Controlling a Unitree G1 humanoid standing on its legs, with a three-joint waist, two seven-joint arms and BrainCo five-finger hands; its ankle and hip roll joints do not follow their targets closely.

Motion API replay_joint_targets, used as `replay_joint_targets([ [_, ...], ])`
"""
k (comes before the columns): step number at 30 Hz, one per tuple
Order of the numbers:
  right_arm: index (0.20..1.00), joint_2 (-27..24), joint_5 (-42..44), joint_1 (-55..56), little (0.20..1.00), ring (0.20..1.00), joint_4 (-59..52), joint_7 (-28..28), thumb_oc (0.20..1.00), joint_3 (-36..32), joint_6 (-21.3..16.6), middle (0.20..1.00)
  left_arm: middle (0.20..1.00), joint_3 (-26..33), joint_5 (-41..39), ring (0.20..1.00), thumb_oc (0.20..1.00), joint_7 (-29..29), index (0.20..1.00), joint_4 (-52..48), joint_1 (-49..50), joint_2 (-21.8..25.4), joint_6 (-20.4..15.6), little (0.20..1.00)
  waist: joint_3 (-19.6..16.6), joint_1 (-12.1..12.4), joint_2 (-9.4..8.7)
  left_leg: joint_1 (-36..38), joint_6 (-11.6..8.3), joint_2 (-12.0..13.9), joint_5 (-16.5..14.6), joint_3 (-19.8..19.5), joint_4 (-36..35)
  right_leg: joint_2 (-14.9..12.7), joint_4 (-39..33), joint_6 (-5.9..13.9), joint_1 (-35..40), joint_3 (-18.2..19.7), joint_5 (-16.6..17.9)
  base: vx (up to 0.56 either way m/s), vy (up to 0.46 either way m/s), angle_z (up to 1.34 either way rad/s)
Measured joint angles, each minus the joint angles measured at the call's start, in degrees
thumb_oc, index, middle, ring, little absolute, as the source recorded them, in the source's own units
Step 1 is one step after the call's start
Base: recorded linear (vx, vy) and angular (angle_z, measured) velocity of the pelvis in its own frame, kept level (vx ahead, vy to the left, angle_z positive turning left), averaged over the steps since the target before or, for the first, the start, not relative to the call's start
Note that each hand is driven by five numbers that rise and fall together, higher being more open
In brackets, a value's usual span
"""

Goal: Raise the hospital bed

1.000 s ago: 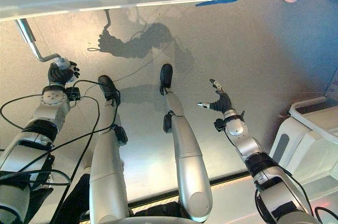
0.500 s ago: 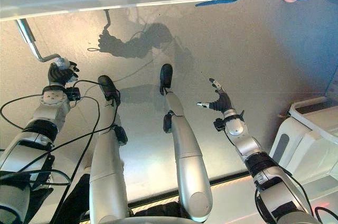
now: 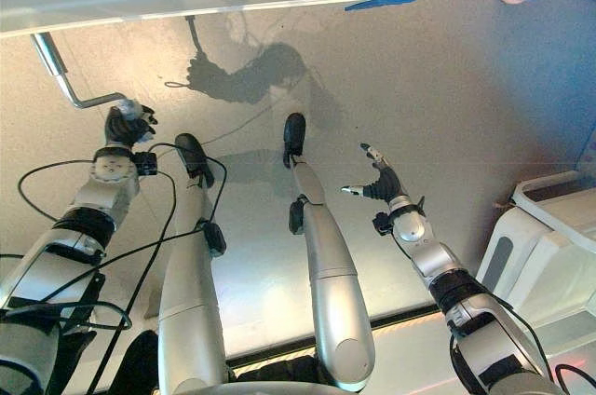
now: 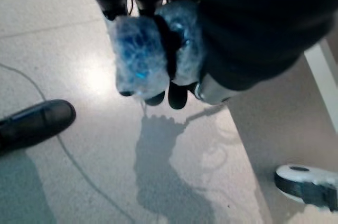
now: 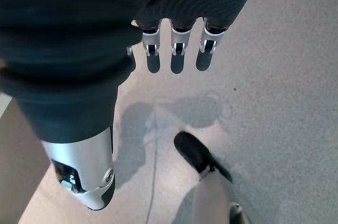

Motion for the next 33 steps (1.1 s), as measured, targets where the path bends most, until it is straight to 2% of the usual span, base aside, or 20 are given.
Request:
replay_joint_targets([
  [5, 1.000, -0.35, -1.22, 0.13, 1.000, 1.000, 0.10, -0.02, 1.000, 0.89, 0.00, 1.000, 0.200, -1.98, 0.22, 0.200, 0.200, 1.81, 0.200, -0.77, 0.00, -0.33, 0.99, 0.200, -0.08, -0.37, -0.16, 2.01, 0.38, -0.31, 1.02, 2.04, -2.31, 0.08, -0.35, 0.73, 0.00, 2.03, 0.39, 0.00, -0.057, -0.09],
  [13, 1.000, -0.45, -1.69, 1.42, 1.000, 1.000, -0.03, -0.01, 1.000, 0.61, 0.09, 1.000, 0.200, -3.08, -1.02, 0.200, 0.200, 2.98, 0.200, -15.76, 6.45, 1.93, 2.29, 0.200, -0.12, -0.24, -0.25, 3.82, 0.85, -1.40, 2.51, 3.21, -5.36, -0.29, -0.74, 1.00, 0.06, 3.22, 0.88, 0.00, -0.046, -0.02],
  [18, 1.000, -0.34, -2.21, 4.28, 1.000, 1.000, -0.02, -0.01, 1.000, -2.25, 0.38, 1.000, 0.200, -6.56, -5.55, 0.200, 0.200, -0.63, 0.200, -35.89, 14.60, 10.82, 2.26, 0.200, 0.02, 0.49, -0.03, 4.13, 1.32, -2.36, 3.04, 2.98, -6.41, -1.51, 0.08, 1.65, -0.23, 3.08, 0.69, 0.00, 0.008, 0.05],
  [21, 1.000, -0.31, -2.22, 6.10, 1.000, 1.000, -0.03, 0.03, 1.000, -3.25, 0.45, 1.000, 0.200, -7.72, -6.74, 0.200, 0.200, -3.11, 0.200, -41.26, 16.14, 12.44, 1.81, 0.200, 0.06, 1.98, 0.04, 4.46, 1.36, -2.70, 3.07, 2.96, -6.41, -1.96, 0.32, 1.65, -0.10, 3.10, 0.69, 0.02, 0.040, 0.07],
  [22, 1.000, -0.11, -2.36, 6.67, 1.000, 1.000, -0.79, 0.15, 1.000, -3.91, 0.21, 1.000, 0.200, -4.87, -8.40, 0.200, 0.200, -4.98, 0.200, -48.33, 20.71, 16.65, 1.99, 0.200, 0.33, 2.57, 0.45, 4.07, 1.49, -3.24, 3.18, 2.69, -6.43, -2.69, 1.27, 2.14, -0.56, 2.82, 0.11, 0.02, 0.049, 0.10],
  [24, 1.000, -0.29, -2.36, 8.75, 1.000, 1.000, -0.98, 0.06, 1.000, -5.48, 0.04, 1.000, 0.200, -2.55, -9.45, 0.200, 0.200, -7.17, 0.200, -55.29, 25.52, 21.03, 1.17, 0.200, 0.56, 2.76, 0.80, 3.73, 1.53, -3.14, 3.22, 2.48, -6.14, -2.65, 2.05, 2.19, -1.11, 2.62, -0.18, 0.02, 0.043, 0.07],
  [26, 1.000, -1.34, -2.44, 11.57, 1.000, 1.000, -0.88, 0.91, 1.000, -6.19, 0.43, 1.000, 0.200, 1.69, -10.01, 0.200, 0.200, -10.01, 0.200, -61.18, 31.53, 26.23, 0.35, 0.200, 0.96, 5.13, 1.69, 3.50, 1.39, -3.44, 3.08, 1.78, -5.55, -3.10, 2.97, 2.30, -1.14, 2.22, -0.74, 0.03, 0.085, 0.09],
  [28, 1.000, -1.83, -2.49, 14.04, 1.000, 1.000, -2.03, 1.95, 1.000, -7.15, 0.28, 1.000, 0.200, 7.10, -10.04, 0.200, 0.200, -11.54, 0.200, -63.86, 37.13, 28.91, -0.45, 0.200, 1.08, 6.28, 1.99, 3.36, 1.36, -3.41, 3.09, 1.11, -5.02, -3.30, 3.78, 2.15, -0.98, 1.64, -1.19, 0.03, 0.076, 0.14],
  [29, 1.000, -2.02, -2.49, 14.38, 1.000, 1.000, -2.16, 2.16, 1.000, -7.20, 0.27, 1.000, 0.200, 8.09, -10.04, 0.200, 0.200, -11.72, 0.200, -64.36, 37.56, 29.58, -0.48, 0.200, 1.07, 5.97, 2.01, 3.34, 1.32, -3.24, 3.06, 1.02, -4.91, -3.15, 3.81, 2.14, -0.88, 1.50, -1.25, 0.03, 0.084, 0.09],
  [30, 1.000, -2.15, -2.62, 14.98, 1.000, 1.000, -1.86, 2.54, 1.000, -7.98, 0.22, 1.000, 0.200, 11.40, -10.04, 0.200, 0.200, -12.38, 0.200, -65.73, 40.92, 31.01, -0.71, 0.200, 1.13, 7.00, 2.14, 2.99, 1.24, -3.34, 3.00, 0.64, -4.64, -3.39, 4.00, 2.12, -0.88, 1.35, -1.35, 0.03, 0.092, 0.12],
  [31, 1.000, -2.31, -2.67, 15.36, 1.000, 1.000, -1.86, 2.66, 1.000, -8.45, 0.21, 1.000, 0.200, 16.80, -10.04, 0.200, 0.200, -12.88, 0.200, -67.05, 45.29, 31.31, -1.28, 0.200, 1.17, 6.77, 2.44, 2.28, 1.00, -3.13, 2.82, -0.21, -3.97, -3.44, 4.07, 1.94, -0.96, 0.62, -1.48, 0.04, 0.085, 0.12],
  [33, 1.000, -2.38, -2.70, 16.34, 1.000, 1.000, -1.80, 3.30, 1.000, -9.61, 0.20, 1.000, 0.200, 20.20, -10.02, 0.200, 0.200, -12.88, 0.200, -67.08, 47.76, 32.16, -1.26, 0.200, 1.18, 7.50, 2.74, 1.86, 0.99, -3.14, 2.81, -0.48, -3.64, -3.46, 4.08, 1.82, -0.97, -0.04, -1.59, 0.04, 0.094, 0.09],
])
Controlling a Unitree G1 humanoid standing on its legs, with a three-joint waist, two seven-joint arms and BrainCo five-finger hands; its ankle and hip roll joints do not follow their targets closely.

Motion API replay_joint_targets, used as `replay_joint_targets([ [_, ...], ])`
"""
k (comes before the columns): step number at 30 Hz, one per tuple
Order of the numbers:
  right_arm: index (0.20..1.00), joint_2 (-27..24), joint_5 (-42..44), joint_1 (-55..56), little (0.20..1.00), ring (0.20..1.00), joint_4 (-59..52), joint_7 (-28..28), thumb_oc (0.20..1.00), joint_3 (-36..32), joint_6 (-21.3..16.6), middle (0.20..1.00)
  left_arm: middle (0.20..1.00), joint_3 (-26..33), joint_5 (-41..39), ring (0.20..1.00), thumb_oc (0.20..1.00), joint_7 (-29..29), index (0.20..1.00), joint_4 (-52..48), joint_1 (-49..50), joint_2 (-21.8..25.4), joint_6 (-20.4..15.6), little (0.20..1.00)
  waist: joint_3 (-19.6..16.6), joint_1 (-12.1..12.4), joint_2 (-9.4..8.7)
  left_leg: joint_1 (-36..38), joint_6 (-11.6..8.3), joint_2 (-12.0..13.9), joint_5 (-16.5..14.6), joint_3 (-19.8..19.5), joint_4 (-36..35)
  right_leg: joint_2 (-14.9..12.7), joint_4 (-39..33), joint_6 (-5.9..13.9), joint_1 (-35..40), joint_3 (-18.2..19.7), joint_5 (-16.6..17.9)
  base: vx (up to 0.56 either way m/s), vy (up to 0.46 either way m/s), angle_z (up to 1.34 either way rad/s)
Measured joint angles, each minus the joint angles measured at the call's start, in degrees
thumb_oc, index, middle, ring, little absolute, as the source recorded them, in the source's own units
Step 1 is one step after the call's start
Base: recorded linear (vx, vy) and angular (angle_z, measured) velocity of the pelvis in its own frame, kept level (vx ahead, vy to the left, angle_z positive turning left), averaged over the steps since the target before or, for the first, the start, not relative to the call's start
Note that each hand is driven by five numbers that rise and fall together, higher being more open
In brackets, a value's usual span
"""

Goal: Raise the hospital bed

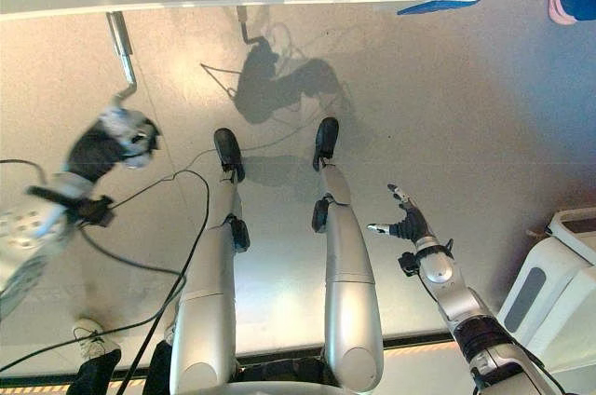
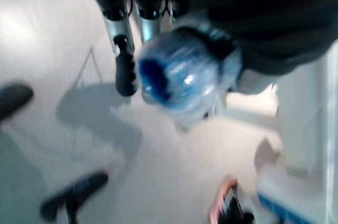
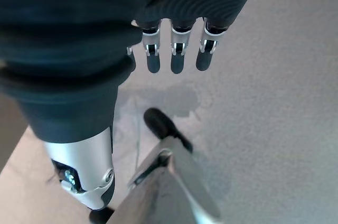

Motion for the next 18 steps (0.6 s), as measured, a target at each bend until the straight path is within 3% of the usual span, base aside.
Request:
replay_joint_targets([
  [5, 1.000, -0.21, -0.15, 0.25, 1.000, 1.000, -0.53, 0.64, 1.000, -0.13, -0.13, 1.000, 0.200, 3.39, 0.23, 0.200, 0.200, -1.13, 0.200, -0.22, 2.82, -1.19, 0.00, 0.200, 0.12, 0.08, 0.37, -0.57, -0.25, 0.22, -0.21, -1.03, 0.71, 0.07, 0.03, -0.34, 0.35, -1.06, -0.37, 0.03, 0.110, 0.04],
  [11, 1.000, -0.97, -0.18, 0.24, 1.000, 1.000, -1.72, 0.88, 1.000, 0.07, -0.14, 1.000, 0.200, 3.43, 1.23, 0.200, 0.200, -1.01, 0.200, 2.33, 1.72, -3.45, -0.24, 0.200, 0.04, 0.07, 0.80, -0.48, -0.49, 0.82, -0.40, -1.37, 1.49, 0.55, -0.46, -0.42, 1.55, -1.69, -0.50, 0.02, 0.112, 0.02],
  [16, 1.000, -2.85, -0.15, 0.20, 1.000, 1.000, -1.44, 1.07, 1.000, 0.00, -0.15, 1.000, 0.200, 1.38, 3.60, 0.200, 0.200, 0.24, 0.200, 11.81, -4.91, -8.40, -2.65, 0.200, -0.17, 0.64, 1.59, -0.59, -0.57, 1.09, -0.50, -1.39, 2.21, 0.73, -0.47, -0.42, 1.89, -2.00, -0.48, 0.02, 0.133, 0.01],
  [18, 1.000, -4.15, -0.12, 0.17, 1.000, 1.000, -0.72, 1.02, 1.000, 0.23, -0.16, 1.000, 0.200, -2.77, 6.08, 0.200, 0.200, 1.68, 0.200, 18.59, -11.08, -10.67, -3.26, 0.200, -0.64, 0.71, 3.24, -2.03, -0.39, 1.29, -0.99, -1.41, 3.50, 0.73, -1.00, -0.54, 1.87, -2.60, -0.34, 0.03, 0.176, 0.08],
])
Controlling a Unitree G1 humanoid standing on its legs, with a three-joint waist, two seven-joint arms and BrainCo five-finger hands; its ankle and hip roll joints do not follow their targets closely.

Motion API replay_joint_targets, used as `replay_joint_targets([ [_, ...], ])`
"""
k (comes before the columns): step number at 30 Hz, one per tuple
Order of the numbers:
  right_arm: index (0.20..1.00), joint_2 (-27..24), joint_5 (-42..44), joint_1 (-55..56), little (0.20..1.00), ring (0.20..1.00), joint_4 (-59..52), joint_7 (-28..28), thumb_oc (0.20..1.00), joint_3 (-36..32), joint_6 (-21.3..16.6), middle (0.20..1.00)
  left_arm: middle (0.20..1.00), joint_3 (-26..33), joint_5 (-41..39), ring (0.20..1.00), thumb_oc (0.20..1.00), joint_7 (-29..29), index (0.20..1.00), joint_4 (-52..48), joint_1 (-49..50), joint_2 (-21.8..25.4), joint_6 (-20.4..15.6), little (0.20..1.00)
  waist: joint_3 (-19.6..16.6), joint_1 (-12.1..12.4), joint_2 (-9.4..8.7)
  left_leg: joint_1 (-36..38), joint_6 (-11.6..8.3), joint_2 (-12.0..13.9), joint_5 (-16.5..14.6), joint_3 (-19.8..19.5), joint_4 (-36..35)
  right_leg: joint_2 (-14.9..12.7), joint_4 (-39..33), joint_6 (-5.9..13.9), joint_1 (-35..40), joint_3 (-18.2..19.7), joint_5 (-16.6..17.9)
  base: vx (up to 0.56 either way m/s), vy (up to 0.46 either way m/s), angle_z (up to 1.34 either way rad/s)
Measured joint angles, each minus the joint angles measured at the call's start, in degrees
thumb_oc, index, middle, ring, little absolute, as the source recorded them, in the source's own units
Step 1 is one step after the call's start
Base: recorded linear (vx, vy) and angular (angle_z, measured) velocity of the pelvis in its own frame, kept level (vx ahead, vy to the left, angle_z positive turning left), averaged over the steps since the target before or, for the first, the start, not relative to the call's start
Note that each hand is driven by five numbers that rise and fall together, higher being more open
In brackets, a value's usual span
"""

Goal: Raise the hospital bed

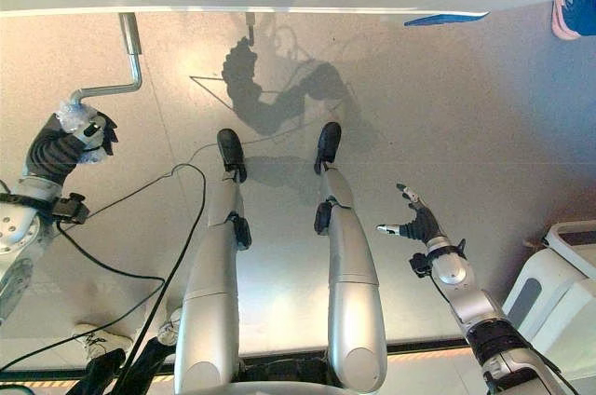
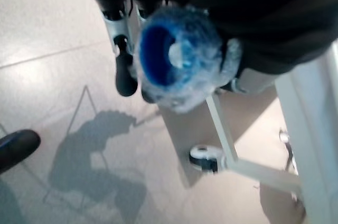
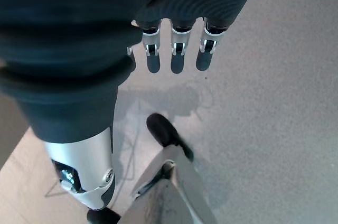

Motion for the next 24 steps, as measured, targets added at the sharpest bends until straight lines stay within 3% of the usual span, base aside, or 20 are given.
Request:
replay_joint_targets([
  [6, 1.000, 0.00, 0.37, -3.45, 1.000, 1.000, 0.90, -0.59, 1.000, 1.09, 0.03, 1.000, 0.200, -6.33, 4.76, 0.200, 0.200, 5.75, 0.200, 22.17, -18.35, -5.35, 1.04, 0.200, -0.27, -0.98, 0.40, -6.29, 1.02, 0.74, -2.16, 0.01, 5.95, 0.91, -3.54, 0.28, -1.32, -0.23, 2.78, 0.03, 0.108, -0.02],
  [9, 1.000, 0.49, 0.71, -6.38, 1.000, 1.000, 0.67, -0.74, 1.000, 3.04, 0.06, 1.000, 0.200, -8.68, 6.52, 0.200, 0.200, 7.55, 0.200, 31.07, -25.77, -7.35, 2.23, 0.200, -0.25, -3.73, -0.69, -9.37, 1.91, 0.84, -3.05, 0.09, 8.16, 1.35, -6.58, 0.91, -1.76, -0.10, 4.82, 0.02, 0.071, -0.03],
  [11, 1.000, 1.71, 0.78, -7.70, 1.000, 1.000, 0.51, -0.84, 1.000, 4.33, 0.08, 1.000, 0.200, -9.78, 6.56, 0.200, 0.200, 8.18, 0.200, 33.14, -27.98, -7.70, 2.89, 0.200, -0.15, -5.44, -2.17, -10.96, 2.16, 1.09, -4.05, 0.38, 10.10, 1.76, -8.48, 1.02, -1.81, 0.30, 6.18, 0.02, 0.046, -0.14],
  [16, 1.000, 3.50, 1.94, -8.49, 1.000, 1.000, 0.00, -1.03, 1.000, 7.78, 0.09, 1.000, 0.200, -12.04, 8.73, 0.200, 0.200, 9.28, 0.200, 38.09, -31.97, -9.69, 3.24, 0.200, -0.50, -6.96, -4.77, -13.69, 2.65, 2.05, -6.88, 1.54, 14.73, 2.22, -10.50, 1.73, -2.28, 1.58, 7.62, 0.01, 0.019, -0.15],
  [24, 1.000, 4.49, 4.04, -9.88, 1.000, 1.000, -2.45, -1.94, 1.000, 9.20, 0.27, 1.000, 0.200, -14.45, 9.37, 0.200, 0.200, 12.00, 0.200, 35.40, -35.02, -12.18, 2.34, 0.200, -0.55, -6.99, -5.05, -17.62, 3.21, 2.09, -7.80, 2.10, 17.37, 2.29, -9.51, 2.35, -6.15, 4.14, 8.25, -0.01, -0.041, -0.07],
])
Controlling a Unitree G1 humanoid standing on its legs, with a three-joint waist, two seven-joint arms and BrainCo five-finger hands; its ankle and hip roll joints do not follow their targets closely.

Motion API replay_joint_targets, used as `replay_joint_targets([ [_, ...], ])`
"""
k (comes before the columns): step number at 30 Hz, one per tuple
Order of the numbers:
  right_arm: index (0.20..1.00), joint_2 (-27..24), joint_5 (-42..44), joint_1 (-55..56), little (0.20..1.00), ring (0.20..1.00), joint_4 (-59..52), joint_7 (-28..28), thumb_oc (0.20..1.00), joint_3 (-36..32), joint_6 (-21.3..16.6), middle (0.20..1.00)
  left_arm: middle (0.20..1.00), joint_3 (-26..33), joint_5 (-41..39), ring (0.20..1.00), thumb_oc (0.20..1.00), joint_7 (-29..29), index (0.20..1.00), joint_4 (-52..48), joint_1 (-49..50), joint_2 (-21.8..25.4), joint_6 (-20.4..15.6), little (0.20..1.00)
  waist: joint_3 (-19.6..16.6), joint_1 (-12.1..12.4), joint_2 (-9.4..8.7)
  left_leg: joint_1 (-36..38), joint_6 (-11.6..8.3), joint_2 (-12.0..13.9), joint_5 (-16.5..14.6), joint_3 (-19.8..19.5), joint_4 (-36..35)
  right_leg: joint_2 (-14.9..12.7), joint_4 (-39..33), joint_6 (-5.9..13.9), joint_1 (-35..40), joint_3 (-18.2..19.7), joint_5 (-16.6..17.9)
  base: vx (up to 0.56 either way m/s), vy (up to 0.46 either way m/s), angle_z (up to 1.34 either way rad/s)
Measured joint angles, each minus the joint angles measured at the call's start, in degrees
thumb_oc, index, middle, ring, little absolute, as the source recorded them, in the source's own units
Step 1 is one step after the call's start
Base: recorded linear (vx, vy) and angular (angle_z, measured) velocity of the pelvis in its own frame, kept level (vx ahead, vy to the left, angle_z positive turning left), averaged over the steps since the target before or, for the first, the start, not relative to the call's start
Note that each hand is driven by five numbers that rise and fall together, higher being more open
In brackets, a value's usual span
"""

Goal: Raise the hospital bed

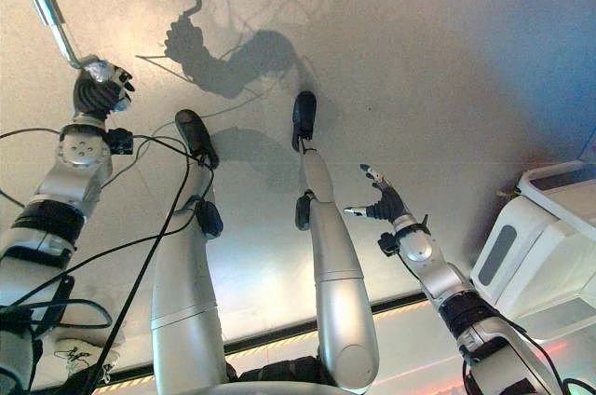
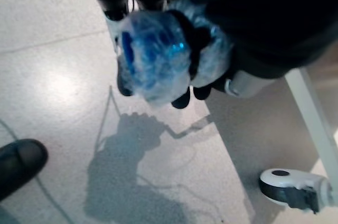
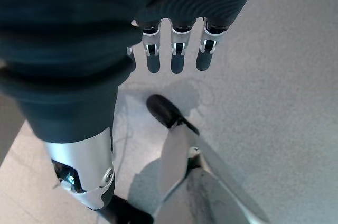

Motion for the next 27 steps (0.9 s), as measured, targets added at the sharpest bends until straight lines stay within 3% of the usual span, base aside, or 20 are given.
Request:
replay_joint_targets([
  [6, 1.000, 0.00, 0.06, -0.54, 1.000, 1.000, -0.48, -0.06, 1.000, 0.06, 0.02, 1.000, 0.200, -1.30, 0.66, 0.200, 0.200, 0.53, 0.200, -3.53, 0.41, -0.63, 0.03, 0.200, -0.03, -0.22, -0.30, -0.51, 0.32, -0.26, -0.14, 1.00, 0.17, -0.30, 0.05, 0.34, -0.94, 1.08, 0.23, -0.01, -0.079, -0.01],
  [8, 1.000, -0.09, 0.05, -0.84, 1.000, 1.000, -0.57, -0.15, 1.000, 0.24, 0.09, 1.000, 0.200, -3.53, 0.51, 0.200, 0.200, 0.93, 0.200, -8.73, 1.30, 0.26, 1.50, 0.200, -0.18, -0.63, -0.73, -0.14, 0.89, -0.24, 0.14, 2.06, -0.37, -0.54, 0.08, 0.67, -1.31, 1.53, 0.44, -0.02, -0.130, -0.01],
  [13, 1.000, 0.07, -0.03, -1.11, 1.000, 1.000, -0.29, -0.16, 1.000, 0.00, 0.09, 1.000, 0.200, -5.00, 0.28, 0.200, 0.200, 0.38, 0.200, -14.54, 3.83, 1.40, 1.33, 0.200, -0.16, -1.35, -1.45, 1.16, 1.38, -0.46, 0.14, 3.28, -0.86, -0.88, 0.95, 0.95, -1.25, 2.84, 0.45, -0.03, -0.114, -0.03],
  [17, 1.000, 0.31, -0.14, -1.12, 1.000, 1.000, 1.88, -0.08, 1.000, -0.20, 0.14, 1.000, 0.200, -7.44, -5.24, 0.200, 0.200, -2.47, 0.200, -22.22, 7.00, 4.32, 1.68, 0.200, 0.05, -1.51, -1.63, 4.24, 1.60, -0.97, 0.88, 4.41, -2.99, -1.44, 2.83, 0.84, -0.69, 3.47, -0.49, -0.05, -0.121, 0.01],
  [22, 1.000, 1.10, -0.31, -0.02, 1.000, 1.000, 7.38, -0.02, 1.000, -0.92, 0.62, 1.000, 0.200, -7.44, -10.91, 0.200, 0.200, -6.80, 0.200, -34.75, 15.50, 6.75, 1.00, 0.200, 0.16, 0.41, -1.50, 11.71, 0.37, -1.87, 2.70, 4.22, -7.97, -2.07, 4.87, -0.11, 2.99, 3.29, -2.28, -0.04, -0.119, 0.03],
  [27, 1.000, 2.02, -0.83, 2.16, 1.000, 1.000, 12.81, 0.56, 1.000, -2.65, 1.08, 1.000, 0.200, -2.25, -15.34, 0.200, 0.200, -12.63, 0.200, -43.61, 26.34, 15.07, 0.97, 0.200, 0.65, 3.36, -0.70, 17.52, -1.45, -2.03, 3.99, 1.74, -10.77, -1.95, 8.87, -1.31, 6.27, 1.51, -5.41, -0.03, -0.081, 0.09],
])
